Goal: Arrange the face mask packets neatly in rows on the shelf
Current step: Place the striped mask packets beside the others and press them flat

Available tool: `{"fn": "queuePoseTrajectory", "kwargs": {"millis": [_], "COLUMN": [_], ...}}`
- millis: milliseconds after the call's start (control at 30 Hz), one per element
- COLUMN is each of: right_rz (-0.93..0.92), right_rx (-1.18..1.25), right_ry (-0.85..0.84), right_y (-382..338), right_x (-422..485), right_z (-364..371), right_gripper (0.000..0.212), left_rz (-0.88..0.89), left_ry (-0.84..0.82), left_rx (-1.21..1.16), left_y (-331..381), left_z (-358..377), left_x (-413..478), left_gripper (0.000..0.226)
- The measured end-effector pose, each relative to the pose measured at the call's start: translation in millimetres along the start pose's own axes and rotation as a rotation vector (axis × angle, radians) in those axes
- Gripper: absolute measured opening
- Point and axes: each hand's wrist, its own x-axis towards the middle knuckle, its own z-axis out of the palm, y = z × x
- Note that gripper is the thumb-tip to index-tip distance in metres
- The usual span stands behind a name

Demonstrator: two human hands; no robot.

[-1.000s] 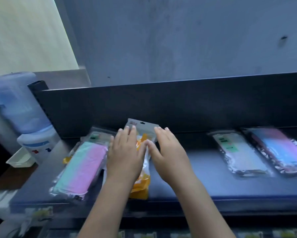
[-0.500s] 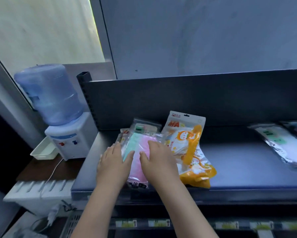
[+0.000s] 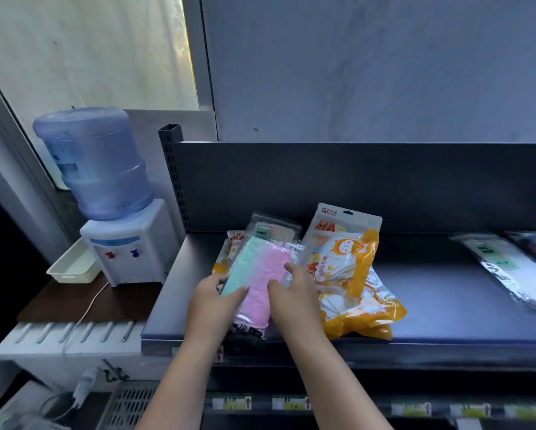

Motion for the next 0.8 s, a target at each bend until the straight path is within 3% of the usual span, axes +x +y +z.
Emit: {"fn": "queuePoseTrajectory", "kwargs": {"millis": [267,500,800], "right_rz": [0.072,0.109,0.207], "right_rx": [0.004,0.122,0.42], "right_ry": [-0.001,0.1,0.074], "right_y": [4.9,4.4,4.0], "right_x": [7.3,9.9,18.0], "right_z": [0.3,10.8,15.0], "right_gripper": [0.063,0.056,0.047], "left_rz": [-0.221,-0.253,-0.213], "left_ry": [0.162,0.115,0.083], "left_rx": [-0.463,-0.486,-0.479], "left_y": [-15.8,-20.1,-11.1], "left_z": [-9.5,-14.5,-16.1], "left_x": [20.9,23.7,20.9], "left_gripper": [0.021,0.02,0.015]}}
